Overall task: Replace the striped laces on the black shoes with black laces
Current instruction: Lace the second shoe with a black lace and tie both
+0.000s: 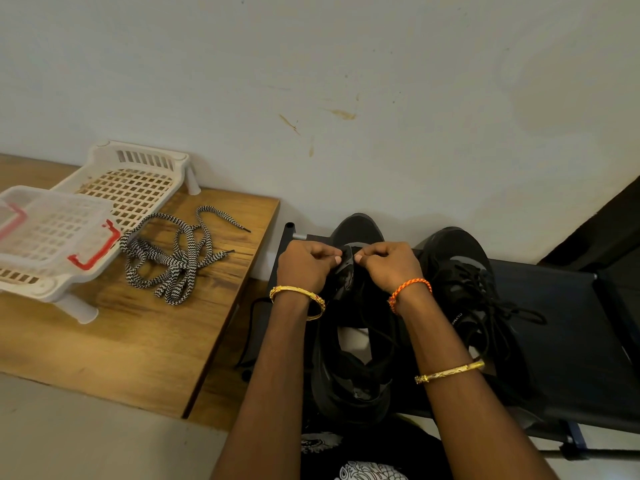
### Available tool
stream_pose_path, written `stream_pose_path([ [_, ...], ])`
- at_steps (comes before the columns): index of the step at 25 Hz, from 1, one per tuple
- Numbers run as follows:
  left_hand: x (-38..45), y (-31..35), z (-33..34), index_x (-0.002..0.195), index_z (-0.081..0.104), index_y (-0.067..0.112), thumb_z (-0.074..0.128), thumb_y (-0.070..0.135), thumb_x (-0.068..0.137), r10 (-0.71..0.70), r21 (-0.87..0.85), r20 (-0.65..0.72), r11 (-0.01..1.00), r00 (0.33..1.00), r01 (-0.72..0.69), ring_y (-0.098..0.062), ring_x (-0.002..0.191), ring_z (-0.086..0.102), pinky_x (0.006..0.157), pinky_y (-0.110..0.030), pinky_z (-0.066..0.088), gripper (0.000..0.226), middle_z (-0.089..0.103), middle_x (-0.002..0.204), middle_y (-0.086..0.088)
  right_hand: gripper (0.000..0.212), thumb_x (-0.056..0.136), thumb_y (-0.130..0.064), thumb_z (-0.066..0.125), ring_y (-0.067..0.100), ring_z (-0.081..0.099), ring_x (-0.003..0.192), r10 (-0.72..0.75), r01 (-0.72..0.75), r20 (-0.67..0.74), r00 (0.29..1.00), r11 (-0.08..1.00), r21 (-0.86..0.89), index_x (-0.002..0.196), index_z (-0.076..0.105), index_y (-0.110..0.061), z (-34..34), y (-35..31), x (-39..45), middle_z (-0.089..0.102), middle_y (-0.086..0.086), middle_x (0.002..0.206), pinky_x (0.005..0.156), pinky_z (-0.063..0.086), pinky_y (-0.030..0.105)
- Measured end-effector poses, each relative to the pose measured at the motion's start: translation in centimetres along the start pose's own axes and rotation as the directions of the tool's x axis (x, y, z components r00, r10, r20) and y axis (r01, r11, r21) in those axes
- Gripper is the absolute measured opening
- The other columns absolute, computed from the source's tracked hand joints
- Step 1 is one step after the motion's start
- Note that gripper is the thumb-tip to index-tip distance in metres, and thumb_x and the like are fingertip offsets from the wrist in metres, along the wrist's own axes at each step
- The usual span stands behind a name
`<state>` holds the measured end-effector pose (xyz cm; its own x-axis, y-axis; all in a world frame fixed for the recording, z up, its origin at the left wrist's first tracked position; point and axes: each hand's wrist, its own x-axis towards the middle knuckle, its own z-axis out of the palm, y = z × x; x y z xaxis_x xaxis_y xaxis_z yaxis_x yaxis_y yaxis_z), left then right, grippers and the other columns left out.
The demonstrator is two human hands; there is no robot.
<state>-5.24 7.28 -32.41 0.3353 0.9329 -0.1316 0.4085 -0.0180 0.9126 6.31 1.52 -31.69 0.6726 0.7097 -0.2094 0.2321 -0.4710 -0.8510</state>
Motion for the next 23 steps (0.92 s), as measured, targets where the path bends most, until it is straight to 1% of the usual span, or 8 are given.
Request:
stream_pose_path([
  [3,0.0,0.1,0.0,0.096,0.074,0.009,0.069,0.007,0.083,0.031,0.024,0.009,0.999,0.999,-0.031,-0.009,0.074,0.061,0.072,-0.019,0.050,0.014,0.070,0.086,-0.005,0.024,0.081,-0.005,0.068,0.019,0.063,0.088,0.065,-0.068,0.031,0.997,0.992,0.103,0.061,0.068,-0.020,0.4,-0.2,0.0,0.065,-0.003,0.072,0.088,0.052,0.036],
  [8,0.0,0.2,0.0,0.092,0.074,0.008,0.070,0.011,0.084,0.085,0.081,0.010,0.993,0.996,-0.085,-0.004,0.060,0.057,0.062,-0.017,0.052,0.010,0.067,0.074,-0.003,0.021,0.078,-0.006,0.072,0.021,0.064,0.093,0.083,-0.088,0.038,0.996,0.987,0.136,0.063,0.070,-0.020,0.7,0.2,0.2,0.067,-0.002,0.074,0.094,0.051,0.041],
  [12,0.0,0.1,0.1,0.086,0.073,0.010,0.070,0.011,0.084,0.071,0.019,0.013,0.997,0.997,-0.071,-0.003,0.058,0.058,0.051,-0.009,0.049,0.005,0.065,0.071,-0.001,0.022,0.082,-0.010,0.069,0.030,0.055,0.114,0.064,-0.068,0.048,0.997,0.993,0.097,0.065,0.069,-0.025,0.8,0.1,0.1,0.071,0.007,0.095,0.103,0.040,0.045],
  [14,0.1,0.0,0.2,0.088,0.073,0.010,0.069,0.012,0.085,0.045,-0.022,0.025,0.999,0.999,-0.045,-0.003,0.057,0.059,0.052,-0.008,0.050,0.006,0.065,0.069,0.002,0.022,0.085,-0.015,0.065,0.031,0.049,0.120,0.063,-0.064,0.060,0.996,0.998,0.015,0.069,0.066,-0.030,0.4,-0.3,-0.4,0.066,0.007,0.112,0.105,0.037,0.047],
  [16,0.2,0.1,0.1,0.088,0.072,0.007,0.067,0.010,0.086,-0.003,-0.101,0.041,0.995,0.999,0.007,-0.003,0.055,0.062,0.054,-0.010,0.051,0.006,0.065,0.069,0.002,0.015,0.081,-0.019,0.063,0.029,0.041,0.123,0.033,-0.029,0.016,0.999,0.979,-0.200,0.086,0.063,-0.033,0.1,-0.6,-1.4,0.052,0.005,0.124,0.107,0.030,0.043],
  [18,0.4,0.1,-0.3,0.082,0.068,0.010,0.064,0.007,0.087,-0.040,-0.174,0.028,0.984,0.999,0.044,-0.003,0.057,0.065,0.062,-0.016,0.056,0.007,0.065,0.070,0.000,0.036,0.075,-0.017,0.063,0.029,0.033,0.122,-0.017,-0.005,-0.057,0.998,0.935,-0.356,0.107,0.054,-0.030,0.1,-0.5,-3.0,0.039,0.004,0.126,0.102,0.025,0.041],
  [20,0.8,0.1,-1.3,0.081,0.061,0.011,0.059,0.007,0.090,-0.064,-0.244,-0.038,0.968,0.997,0.053,-0.007,0.063,0.067,0.069,-0.022,0.058,0.010,0.065,0.072,-0.003,0.049,0.073,-0.013,0.064,0.030,0.032,0.122,-0.030,-0.021,-0.125,0.992,0.922,-0.387,0.118,0.047,-0.026,-0.1,-0.2,-4.3,0.034,0.007,0.128,0.100,0.025,0.042],
  [23,1.4,0.0,-3.3,0.096,0.054,0.006,0.050,0.009,0.096,-0.132,-0.429,-0.244,0.903,0.961,0.015,-0.009,0.070,0.068,0.064,-0.019,0.057,0.005,0.065,0.087,-0.010,0.053,0.076,-0.013,0.065,0.031,0.031,0.123,-0.014,-0.063,-0.182,0.983,0.910,-0.411,0.123,0.042,-0.023,-0.8,0.3,-4.8,0.034,0.009,0.130,0.103,0.026,0.043],
])
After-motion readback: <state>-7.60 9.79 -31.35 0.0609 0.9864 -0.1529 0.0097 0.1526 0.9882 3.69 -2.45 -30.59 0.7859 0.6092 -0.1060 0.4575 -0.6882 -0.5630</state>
